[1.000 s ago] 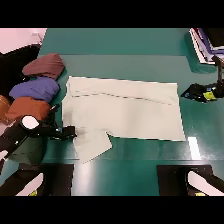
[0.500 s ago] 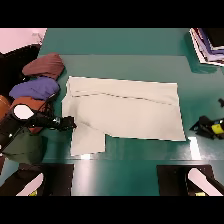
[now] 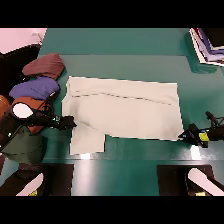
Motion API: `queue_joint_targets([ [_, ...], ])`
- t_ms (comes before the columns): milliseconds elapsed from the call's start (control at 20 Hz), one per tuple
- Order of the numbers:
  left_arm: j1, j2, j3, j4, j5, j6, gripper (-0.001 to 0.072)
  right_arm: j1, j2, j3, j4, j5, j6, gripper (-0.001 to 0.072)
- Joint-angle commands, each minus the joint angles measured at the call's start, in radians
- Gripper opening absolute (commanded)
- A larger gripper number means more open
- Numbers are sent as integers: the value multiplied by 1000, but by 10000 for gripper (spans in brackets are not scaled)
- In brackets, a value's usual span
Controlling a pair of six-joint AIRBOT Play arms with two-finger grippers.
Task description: Fold the shirts.
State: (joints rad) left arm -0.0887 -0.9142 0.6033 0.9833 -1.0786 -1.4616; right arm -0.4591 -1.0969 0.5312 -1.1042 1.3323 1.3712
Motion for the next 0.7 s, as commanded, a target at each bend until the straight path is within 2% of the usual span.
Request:
queue_joint_targets([
  [0,0,1,2,63,-53,3,26,82,-28,22,2,-37,-11,112],
  [50,0,1,8,83,-103,3,25,106,-17,43,-1,-19,-11,37],
  [100,0,13,16,107,-153,2,25,126,0,68,-19,8,-11,15],
  [300,0,209,16,173,-281,-68,25,200,139,163,-182,155,-8,15],
  [450,0,317,17,107,-444,-129,25,197,262,203,-236,255,-2,15],
  [550,0,328,34,46,-436,-129,25,196,315,244,-254,270,2,14],
  [650,0,308,75,67,-341,-120,25,221,306,307,-252,256,10,13],
])
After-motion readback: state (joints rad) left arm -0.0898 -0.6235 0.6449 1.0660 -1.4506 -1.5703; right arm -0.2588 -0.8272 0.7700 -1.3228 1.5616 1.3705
